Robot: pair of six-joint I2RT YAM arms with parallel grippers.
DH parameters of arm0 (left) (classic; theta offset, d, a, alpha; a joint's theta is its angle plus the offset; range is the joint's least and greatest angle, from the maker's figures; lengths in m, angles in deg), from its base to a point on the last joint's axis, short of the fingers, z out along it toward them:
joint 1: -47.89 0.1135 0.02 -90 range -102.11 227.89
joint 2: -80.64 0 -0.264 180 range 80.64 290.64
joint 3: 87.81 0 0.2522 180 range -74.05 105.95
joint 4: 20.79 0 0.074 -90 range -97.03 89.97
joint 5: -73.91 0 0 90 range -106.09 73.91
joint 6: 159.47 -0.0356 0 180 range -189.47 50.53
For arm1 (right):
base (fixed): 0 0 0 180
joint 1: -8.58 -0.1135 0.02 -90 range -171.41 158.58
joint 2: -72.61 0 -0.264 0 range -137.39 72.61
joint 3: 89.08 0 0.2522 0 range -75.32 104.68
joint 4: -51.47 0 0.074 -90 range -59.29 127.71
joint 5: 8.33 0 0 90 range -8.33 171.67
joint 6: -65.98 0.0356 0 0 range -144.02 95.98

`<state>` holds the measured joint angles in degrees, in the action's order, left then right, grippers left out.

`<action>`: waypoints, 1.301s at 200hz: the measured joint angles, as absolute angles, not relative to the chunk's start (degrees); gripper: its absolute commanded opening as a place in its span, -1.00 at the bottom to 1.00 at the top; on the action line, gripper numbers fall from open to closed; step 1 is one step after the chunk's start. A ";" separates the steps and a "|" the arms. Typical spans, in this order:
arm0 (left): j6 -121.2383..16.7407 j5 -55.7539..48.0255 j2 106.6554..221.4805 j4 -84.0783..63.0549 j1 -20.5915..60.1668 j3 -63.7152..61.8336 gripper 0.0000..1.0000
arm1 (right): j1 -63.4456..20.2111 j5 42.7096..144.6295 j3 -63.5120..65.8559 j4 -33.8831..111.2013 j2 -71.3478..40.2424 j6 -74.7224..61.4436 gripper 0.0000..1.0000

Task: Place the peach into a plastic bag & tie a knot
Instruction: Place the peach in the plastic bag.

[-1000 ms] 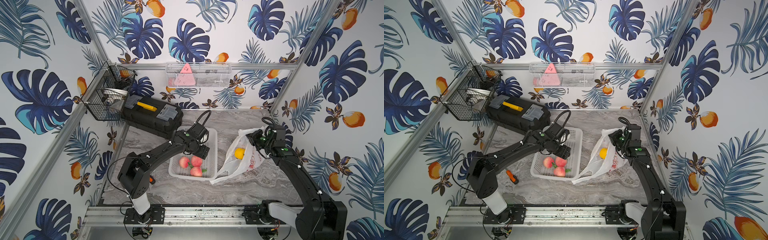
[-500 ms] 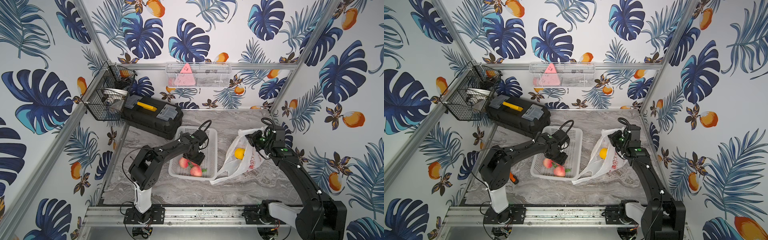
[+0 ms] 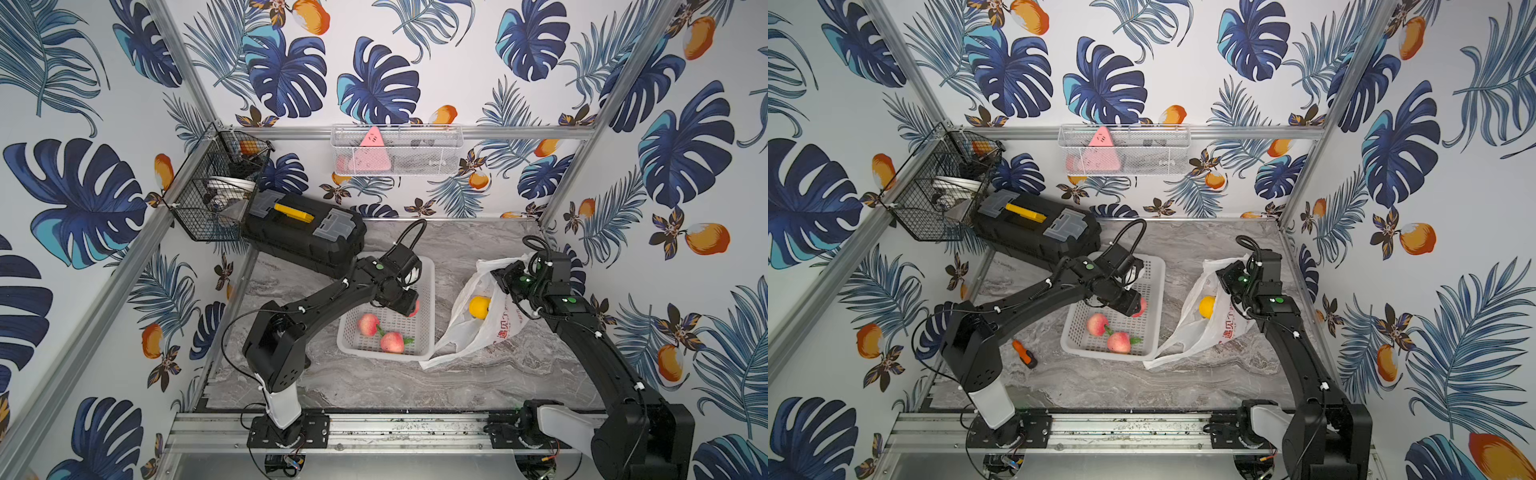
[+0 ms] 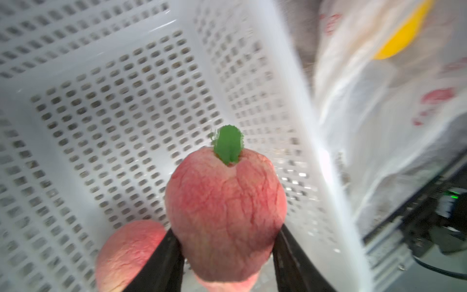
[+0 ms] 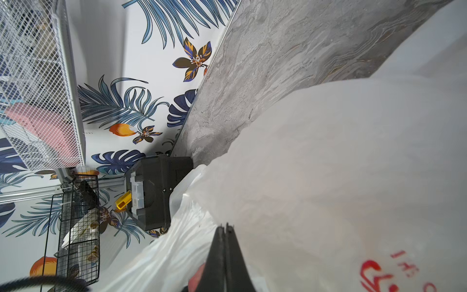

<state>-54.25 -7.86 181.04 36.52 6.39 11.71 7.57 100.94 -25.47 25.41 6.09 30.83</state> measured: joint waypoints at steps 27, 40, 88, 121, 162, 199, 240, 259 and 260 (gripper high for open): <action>-48.50 -0.15 179.57 23.52 0.12 7.99 0.05 | 7.57 100.96 -24.64 25.24 5.61 30.85 -1.00; -46.09 1.58 180.82 17.44 -0.76 6.90 0.04 | 7.57 100.98 -24.34 25.17 5.50 30.98 -1.00; -44.13 4.51 191.53 1.13 -1.37 12.50 0.00 | 7.57 101.90 -24.07 25.06 6.24 31.61 -1.00; -43.43 5.67 198.50 -7.06 -1.70 15.45 0.06 | 7.57 102.12 -24.69 25.15 6.64 32.51 -1.00; -40.89 5.29 204.71 -16.61 -1.87 17.79 0.17 | 7.57 102.12 -26.35 25.19 6.77 33.67 -1.00; -41.68 2.34 209.39 -17.71 -2.09 22.42 0.38 | 7.57 102.10 -26.52 25.26 6.64 34.00 -1.00; -45.17 -2.01 212.16 -13.79 -2.79 26.51 0.73 | 7.59 101.94 -26.61 25.46 6.42 34.04 -1.00; -46.33 -2.31 211.35 -11.50 -2.83 26.03 0.83 | 7.63 101.86 -26.54 25.52 6.42 34.00 -1.00; -46.51 -2.36 211.16 -11.24 -2.83 25.94 0.84 | 7.63 101.86 -26.54 25.52 6.42 34.00 -1.00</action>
<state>-46.51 -2.36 211.16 -11.24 -2.83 25.94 7.63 101.86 -26.54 25.52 6.42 34.00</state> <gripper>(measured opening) 0.913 0.049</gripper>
